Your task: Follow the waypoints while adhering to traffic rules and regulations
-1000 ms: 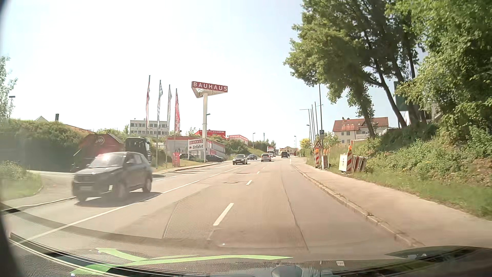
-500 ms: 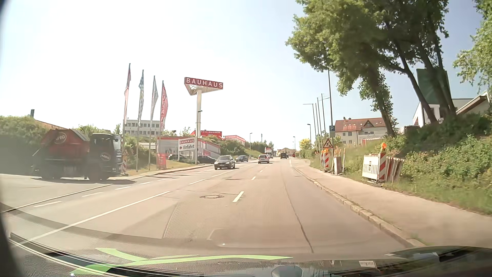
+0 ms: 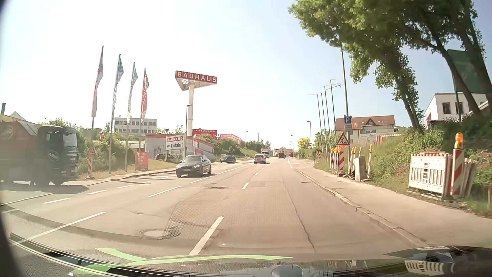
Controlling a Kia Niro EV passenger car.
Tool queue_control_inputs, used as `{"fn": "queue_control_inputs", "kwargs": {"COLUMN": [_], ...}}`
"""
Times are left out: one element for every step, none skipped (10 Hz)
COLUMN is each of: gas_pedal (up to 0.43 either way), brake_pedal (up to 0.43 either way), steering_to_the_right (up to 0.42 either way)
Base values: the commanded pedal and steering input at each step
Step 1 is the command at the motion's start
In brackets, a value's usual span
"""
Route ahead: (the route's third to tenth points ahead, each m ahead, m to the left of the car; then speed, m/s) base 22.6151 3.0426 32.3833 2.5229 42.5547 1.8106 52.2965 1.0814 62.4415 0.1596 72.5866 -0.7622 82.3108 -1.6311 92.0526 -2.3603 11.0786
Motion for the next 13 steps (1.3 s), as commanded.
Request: {"fn": "queue_control_inputs", "kwargs": {"gas_pedal": [0.280, 0.280, 0.280, 0.280, 0.280, 0.280, 0.280, 0.280, 0.280, 0.280, 0.280, 0.280, 0.280], "brake_pedal": [0.000, 0.000, 0.000, 0.000, 0.000, 0.000, 0.000, 0.000, 0.000, 0.000, 0.000, 0.000, 0.000], "steering_to_the_right": [0.009, 0.010, 0.010, 0.010, 0.010, 0.010, 0.010, 0.009, 0.008, 0.007, 0.006, 0.005, 0.004]}}
